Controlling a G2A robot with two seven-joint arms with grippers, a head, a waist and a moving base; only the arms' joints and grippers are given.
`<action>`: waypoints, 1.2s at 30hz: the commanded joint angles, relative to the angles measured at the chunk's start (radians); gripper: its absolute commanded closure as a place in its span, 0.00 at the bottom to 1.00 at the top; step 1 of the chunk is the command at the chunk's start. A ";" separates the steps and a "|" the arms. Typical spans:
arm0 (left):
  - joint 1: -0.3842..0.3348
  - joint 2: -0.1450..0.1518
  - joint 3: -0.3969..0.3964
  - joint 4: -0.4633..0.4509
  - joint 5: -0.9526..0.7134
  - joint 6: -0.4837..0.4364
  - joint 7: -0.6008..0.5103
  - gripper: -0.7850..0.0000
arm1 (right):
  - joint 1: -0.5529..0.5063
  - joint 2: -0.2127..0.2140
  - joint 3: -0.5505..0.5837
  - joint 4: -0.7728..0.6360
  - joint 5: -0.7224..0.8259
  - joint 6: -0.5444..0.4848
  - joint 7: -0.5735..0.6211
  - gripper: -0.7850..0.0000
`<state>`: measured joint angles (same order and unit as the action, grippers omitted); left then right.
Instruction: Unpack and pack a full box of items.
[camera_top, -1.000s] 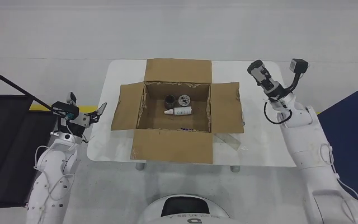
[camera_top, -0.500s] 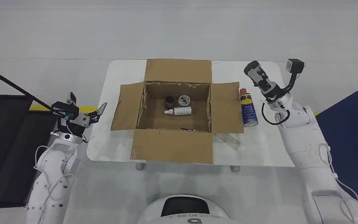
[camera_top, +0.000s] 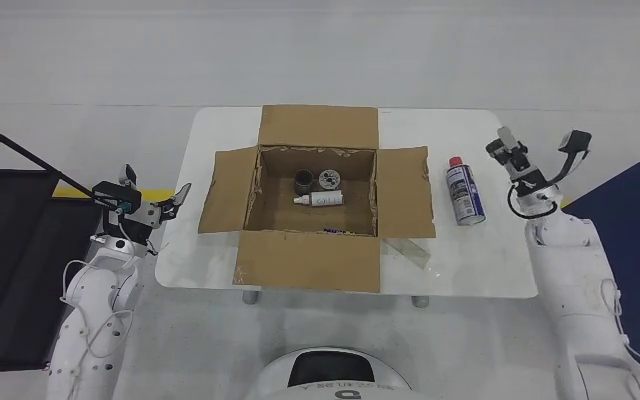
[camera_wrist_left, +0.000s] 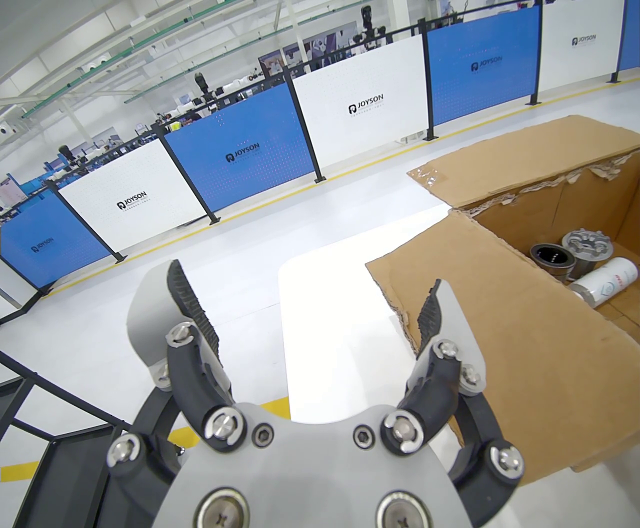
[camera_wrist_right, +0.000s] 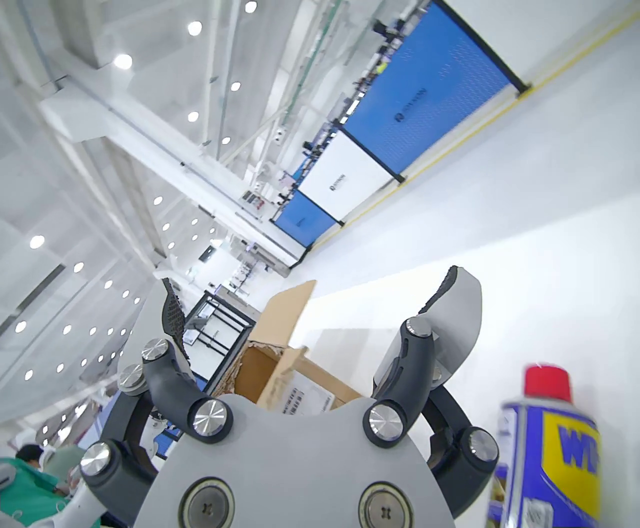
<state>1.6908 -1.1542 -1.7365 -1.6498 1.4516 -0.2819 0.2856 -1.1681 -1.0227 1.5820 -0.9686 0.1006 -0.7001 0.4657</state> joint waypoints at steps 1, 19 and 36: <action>0.000 0.000 0.000 0.000 0.000 0.000 0.000 0.00 | 0.008 0.009 0.020 0.035 0.003 0.061 0.070 0.00; 0.000 0.000 0.000 0.000 0.000 0.000 0.000 0.00 | 0.138 0.027 -0.032 0.252 -0.173 0.262 0.191 0.00; 0.000 0.000 0.000 0.000 0.000 0.000 0.000 0.00 | 0.075 0.037 -0.027 0.122 -0.278 0.254 0.039 0.00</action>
<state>1.6908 -1.1542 -1.7365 -1.6498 1.4516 -0.2819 0.2856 -1.0865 -0.9858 1.5502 -0.8354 -0.1785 -0.4436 0.5208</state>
